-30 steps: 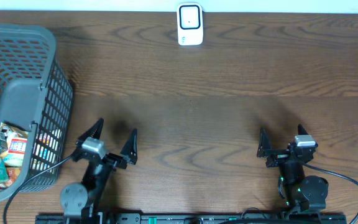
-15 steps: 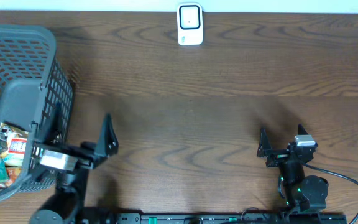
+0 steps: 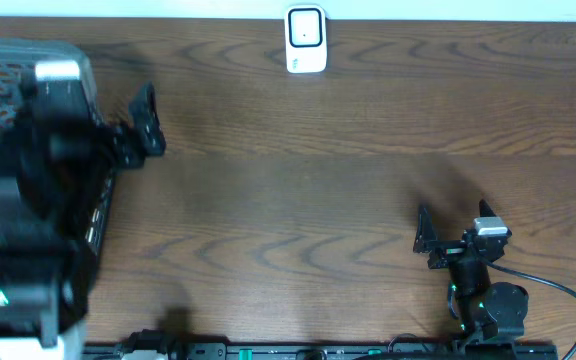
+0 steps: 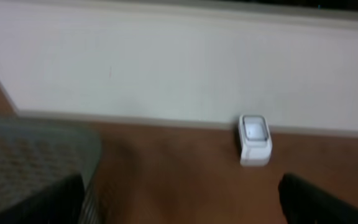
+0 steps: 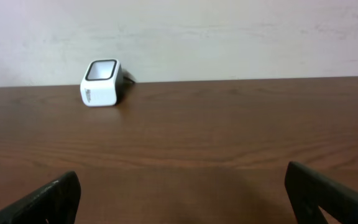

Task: Scan the item barcode
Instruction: 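Move the left gripper left and down into the grey basket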

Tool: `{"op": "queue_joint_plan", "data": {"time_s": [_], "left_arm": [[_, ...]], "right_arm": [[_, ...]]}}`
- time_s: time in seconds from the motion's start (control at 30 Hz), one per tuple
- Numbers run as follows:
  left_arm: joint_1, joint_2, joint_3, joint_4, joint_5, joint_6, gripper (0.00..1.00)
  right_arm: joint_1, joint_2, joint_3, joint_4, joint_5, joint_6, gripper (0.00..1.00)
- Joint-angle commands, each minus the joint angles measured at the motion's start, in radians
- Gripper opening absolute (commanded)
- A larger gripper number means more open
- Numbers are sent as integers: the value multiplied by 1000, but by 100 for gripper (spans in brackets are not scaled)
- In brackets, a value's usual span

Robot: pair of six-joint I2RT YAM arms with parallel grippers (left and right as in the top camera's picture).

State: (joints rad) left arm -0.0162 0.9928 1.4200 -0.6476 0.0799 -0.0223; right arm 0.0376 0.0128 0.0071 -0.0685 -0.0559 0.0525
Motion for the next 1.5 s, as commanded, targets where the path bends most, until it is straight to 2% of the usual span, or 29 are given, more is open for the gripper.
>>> {"op": "queue_joint_plan", "data": {"time_s": [0.0,0.07,0.2,0.3,0.4,0.53,0.63,0.73,0.93,1.0,1.07,1.13,1.37,1.47], "left_arm": [[6,127,227,-164,11,37,98],[7,163,268,-256,-11,41,98],[7,202,269,-280,-83,65,98],[35,232,284,-316,-89,-28,97],[87,280,327,-376,-89,-44,97],[224,387,481,-534,-89,-169,98],[353,496,638,-684,-45,-174,97],[459,568,717,-755,-32,-174,98],[600,599,718,-753,-35,-184,97],[637,602,717,-772,-72,-252,98],[674,603,710,-814,-153,-394,97],[705,603,695,-832,-196,-475,97],[727,603,550,-847,-197,-490,98],[727,604,447,-816,-197,-533,97]], "right_arm": [[-6,-4,-1,-3,0,13,99],[-6,-4,-1,-3,0,13,99],[-6,-4,-1,-3,0,13,99],[-6,-4,-1,-3,0,13,99],[-6,-4,-1,-3,0,13,99],[-6,-4,-1,-3,0,13,99],[-6,-4,-1,-3,0,13,99],[-6,-4,-1,-3,0,13,99],[-6,-4,-1,-3,0,13,99],[-6,-4,-1,-3,0,13,99],[-6,-4,-1,-3,0,13,99],[-6,-4,-1,-3,0,13,99],[-6,-4,-1,-3,0,13,99],[-6,-4,-1,-3,0,13,99]]}}
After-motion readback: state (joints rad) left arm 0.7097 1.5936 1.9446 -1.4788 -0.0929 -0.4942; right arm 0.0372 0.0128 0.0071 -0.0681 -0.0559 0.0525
